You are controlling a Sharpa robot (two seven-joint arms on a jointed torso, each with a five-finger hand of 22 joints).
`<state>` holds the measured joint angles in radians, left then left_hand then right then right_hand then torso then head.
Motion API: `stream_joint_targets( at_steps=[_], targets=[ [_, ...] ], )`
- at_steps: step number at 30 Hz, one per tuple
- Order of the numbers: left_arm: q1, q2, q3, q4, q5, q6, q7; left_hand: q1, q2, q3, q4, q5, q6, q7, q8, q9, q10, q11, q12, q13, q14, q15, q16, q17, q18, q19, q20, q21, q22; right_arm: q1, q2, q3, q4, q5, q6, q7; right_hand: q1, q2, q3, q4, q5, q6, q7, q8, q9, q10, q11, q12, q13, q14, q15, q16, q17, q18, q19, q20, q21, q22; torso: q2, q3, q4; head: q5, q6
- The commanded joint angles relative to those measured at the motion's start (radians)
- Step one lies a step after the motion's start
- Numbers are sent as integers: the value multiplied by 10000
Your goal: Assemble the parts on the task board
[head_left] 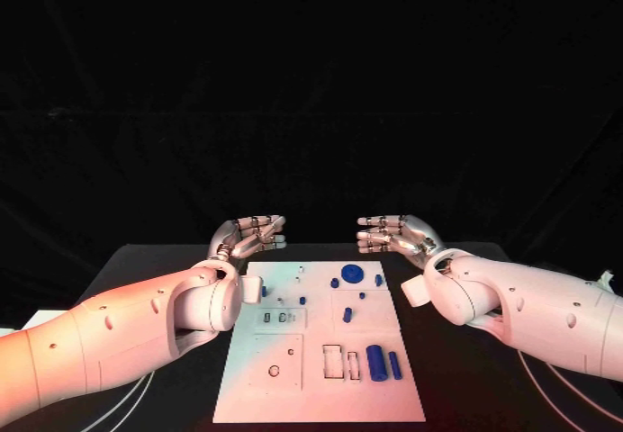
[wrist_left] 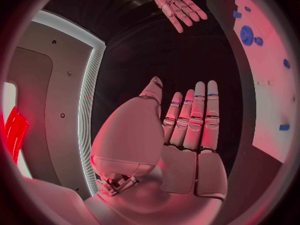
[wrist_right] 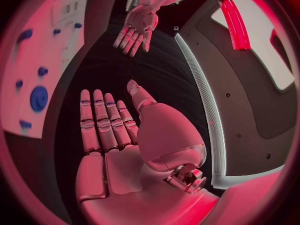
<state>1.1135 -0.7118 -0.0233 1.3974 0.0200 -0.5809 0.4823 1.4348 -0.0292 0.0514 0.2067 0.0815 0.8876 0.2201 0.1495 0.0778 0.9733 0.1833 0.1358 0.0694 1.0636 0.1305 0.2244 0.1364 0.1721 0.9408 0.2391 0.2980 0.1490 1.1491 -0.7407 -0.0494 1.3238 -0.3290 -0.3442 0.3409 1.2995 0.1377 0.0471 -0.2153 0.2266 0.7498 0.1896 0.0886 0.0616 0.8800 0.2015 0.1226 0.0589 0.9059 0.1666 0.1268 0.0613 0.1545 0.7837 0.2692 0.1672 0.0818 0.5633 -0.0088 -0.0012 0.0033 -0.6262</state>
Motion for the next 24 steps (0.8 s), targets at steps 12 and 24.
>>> stream_joint_targets(
  at_steps=[12,24],
  targets=[
    [84,-707,29,1167,-205,485,-364,254,80,-193,-277,-21,1145,-287,27,-38,1675,-595,-43,96,2156,-746,779,1542,96,1883,-774,1328,687,421,-79,69,-21,-5350,-796,-850,48,-472,1234,-743,-5,2289,275,-222,40,2360,-510,-460,44,2919,-710,-16,151,302,2199,-675,721,11,686,-79,255,-231,71],
    [155,-1296,167,2650,-102,414,-610,256,117,-234,-185,-22,1146,-323,-26,-7,1846,-643,-59,186,2153,-843,1646,2829,45,1818,-903,2098,1289,901,113,119,-28,-10115,396,-2929,14,-962,1421,-673,-260,2973,-106,-125,84,3604,-975,-309,173,4687,-1321,578,712,305,3530,-1301,1773,454,1341,-188,491,-567,226]
  ],
)
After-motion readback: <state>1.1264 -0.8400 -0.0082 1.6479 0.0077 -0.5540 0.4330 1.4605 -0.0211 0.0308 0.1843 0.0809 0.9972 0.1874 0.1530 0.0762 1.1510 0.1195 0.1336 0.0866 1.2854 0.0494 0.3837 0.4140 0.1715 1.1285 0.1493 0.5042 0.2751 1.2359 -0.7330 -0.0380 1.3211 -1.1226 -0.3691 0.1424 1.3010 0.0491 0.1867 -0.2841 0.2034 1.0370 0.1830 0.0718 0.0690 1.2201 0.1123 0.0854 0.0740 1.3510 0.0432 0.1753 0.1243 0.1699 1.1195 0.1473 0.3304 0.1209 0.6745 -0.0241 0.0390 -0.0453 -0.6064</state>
